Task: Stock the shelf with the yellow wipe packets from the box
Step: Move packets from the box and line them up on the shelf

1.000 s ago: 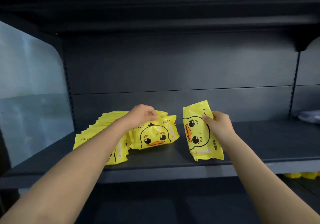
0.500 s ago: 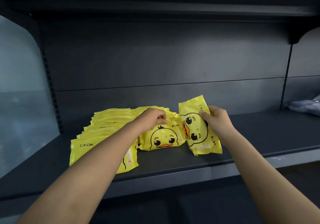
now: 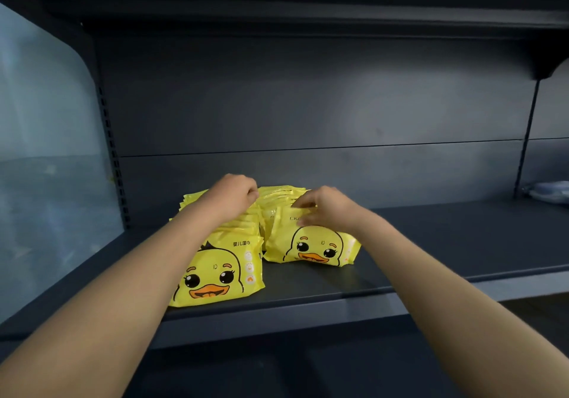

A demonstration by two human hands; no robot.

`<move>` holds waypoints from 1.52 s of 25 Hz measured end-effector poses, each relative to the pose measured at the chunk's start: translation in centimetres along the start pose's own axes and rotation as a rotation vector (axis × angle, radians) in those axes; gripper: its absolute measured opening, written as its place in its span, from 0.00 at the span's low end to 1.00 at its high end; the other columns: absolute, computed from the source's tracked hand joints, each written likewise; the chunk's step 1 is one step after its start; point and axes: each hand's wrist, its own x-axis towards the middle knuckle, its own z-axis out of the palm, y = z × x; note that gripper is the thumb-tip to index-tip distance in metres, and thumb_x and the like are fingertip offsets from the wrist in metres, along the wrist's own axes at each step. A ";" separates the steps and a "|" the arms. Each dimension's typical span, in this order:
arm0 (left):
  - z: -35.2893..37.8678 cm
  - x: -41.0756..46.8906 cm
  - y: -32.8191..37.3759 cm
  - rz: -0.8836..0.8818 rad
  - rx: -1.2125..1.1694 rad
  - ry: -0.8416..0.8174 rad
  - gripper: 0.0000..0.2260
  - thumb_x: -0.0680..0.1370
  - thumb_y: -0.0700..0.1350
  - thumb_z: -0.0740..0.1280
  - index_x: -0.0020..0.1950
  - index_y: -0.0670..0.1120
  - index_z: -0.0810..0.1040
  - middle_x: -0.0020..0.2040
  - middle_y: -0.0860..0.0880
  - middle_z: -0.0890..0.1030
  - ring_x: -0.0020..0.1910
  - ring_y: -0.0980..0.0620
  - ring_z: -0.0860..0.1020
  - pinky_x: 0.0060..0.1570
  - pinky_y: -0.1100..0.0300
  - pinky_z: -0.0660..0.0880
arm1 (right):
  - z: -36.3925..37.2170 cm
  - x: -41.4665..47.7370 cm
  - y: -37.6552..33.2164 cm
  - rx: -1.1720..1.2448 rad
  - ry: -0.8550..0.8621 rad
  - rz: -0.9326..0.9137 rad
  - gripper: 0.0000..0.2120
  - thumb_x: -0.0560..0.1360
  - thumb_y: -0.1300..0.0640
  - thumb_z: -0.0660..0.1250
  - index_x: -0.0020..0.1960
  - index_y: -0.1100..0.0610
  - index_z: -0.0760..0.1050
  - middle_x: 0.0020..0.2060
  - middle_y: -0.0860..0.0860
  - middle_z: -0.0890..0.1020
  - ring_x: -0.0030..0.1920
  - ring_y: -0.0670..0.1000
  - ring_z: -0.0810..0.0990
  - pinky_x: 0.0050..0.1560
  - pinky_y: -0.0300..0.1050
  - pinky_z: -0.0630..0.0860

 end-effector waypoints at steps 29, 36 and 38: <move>-0.5 -6.6 15.0 -0.127 0.057 0.192 0.10 0.79 0.44 0.59 0.54 0.44 0.79 0.53 0.46 0.81 0.52 0.46 0.77 0.52 0.55 0.71 | -10.2 -12.4 10.8 -0.292 -0.100 0.020 0.25 0.77 0.48 0.62 0.70 0.58 0.66 0.68 0.54 0.70 0.68 0.55 0.67 0.66 0.49 0.67; 0.7 -10.4 25.0 -0.232 0.155 0.112 0.11 0.79 0.45 0.57 0.57 0.44 0.76 0.55 0.47 0.80 0.54 0.45 0.76 0.50 0.54 0.74 | -13.6 -21.4 16.8 -0.334 -0.123 0.093 0.20 0.78 0.50 0.62 0.64 0.61 0.71 0.60 0.57 0.75 0.59 0.58 0.74 0.59 0.54 0.73; 1.3 -11.6 27.7 -0.249 0.147 0.089 0.13 0.79 0.45 0.56 0.60 0.45 0.74 0.57 0.47 0.79 0.55 0.45 0.75 0.51 0.53 0.74 | -13.8 -24.1 18.1 -0.340 -0.117 0.107 0.19 0.78 0.50 0.62 0.64 0.61 0.71 0.60 0.57 0.74 0.60 0.58 0.73 0.59 0.53 0.73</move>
